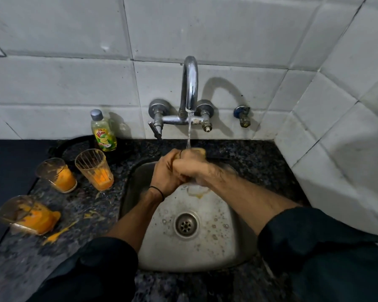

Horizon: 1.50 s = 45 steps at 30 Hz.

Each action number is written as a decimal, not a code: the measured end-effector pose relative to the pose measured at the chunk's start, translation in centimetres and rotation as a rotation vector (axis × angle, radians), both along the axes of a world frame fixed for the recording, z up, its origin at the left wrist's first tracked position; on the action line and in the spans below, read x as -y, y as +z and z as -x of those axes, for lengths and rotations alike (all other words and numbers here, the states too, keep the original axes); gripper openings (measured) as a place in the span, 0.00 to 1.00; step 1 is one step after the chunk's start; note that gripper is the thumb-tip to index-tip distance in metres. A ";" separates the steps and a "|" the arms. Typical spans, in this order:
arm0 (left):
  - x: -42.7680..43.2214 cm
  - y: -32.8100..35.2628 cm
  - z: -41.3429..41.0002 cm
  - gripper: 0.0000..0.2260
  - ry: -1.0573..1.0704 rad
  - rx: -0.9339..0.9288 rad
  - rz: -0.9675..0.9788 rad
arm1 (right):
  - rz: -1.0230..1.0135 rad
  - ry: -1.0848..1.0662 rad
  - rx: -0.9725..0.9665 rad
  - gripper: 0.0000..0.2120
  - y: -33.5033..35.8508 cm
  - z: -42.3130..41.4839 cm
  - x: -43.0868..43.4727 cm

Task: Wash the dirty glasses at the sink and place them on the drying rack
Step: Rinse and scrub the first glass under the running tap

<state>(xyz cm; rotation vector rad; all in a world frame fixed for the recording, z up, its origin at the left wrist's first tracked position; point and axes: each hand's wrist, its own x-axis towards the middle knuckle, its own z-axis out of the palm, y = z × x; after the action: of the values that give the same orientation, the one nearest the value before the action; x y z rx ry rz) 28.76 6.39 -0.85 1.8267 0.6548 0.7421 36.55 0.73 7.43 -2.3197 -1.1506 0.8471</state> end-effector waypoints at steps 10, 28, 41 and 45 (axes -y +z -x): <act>-1.3 -1.3 0.1 0.29 -0.210 -0.128 0.147 | 0.125 1.031 0.837 0.19 -0.3 -4.3 2.9; 0.4 -1.9 1.1 0.27 -0.151 -0.160 0.067 | 0.052 0.521 0.300 0.11 -2.2 -1.4 3.8; 0.5 -0.7 1.0 0.10 -0.080 -0.171 -0.019 | -0.626 -0.101 0.086 0.14 -6.0 1.0 4.1; 0.5 -1.0 1.5 0.21 -0.161 -0.159 0.031 | -0.331 0.350 0.394 0.21 -3.8 -0.4 4.2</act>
<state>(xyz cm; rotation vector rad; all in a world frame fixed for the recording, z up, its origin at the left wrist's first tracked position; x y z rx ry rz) 27.29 5.92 -1.89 1.8975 0.6091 0.4819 36.99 -3.45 3.66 -2.0882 -1.7507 0.2701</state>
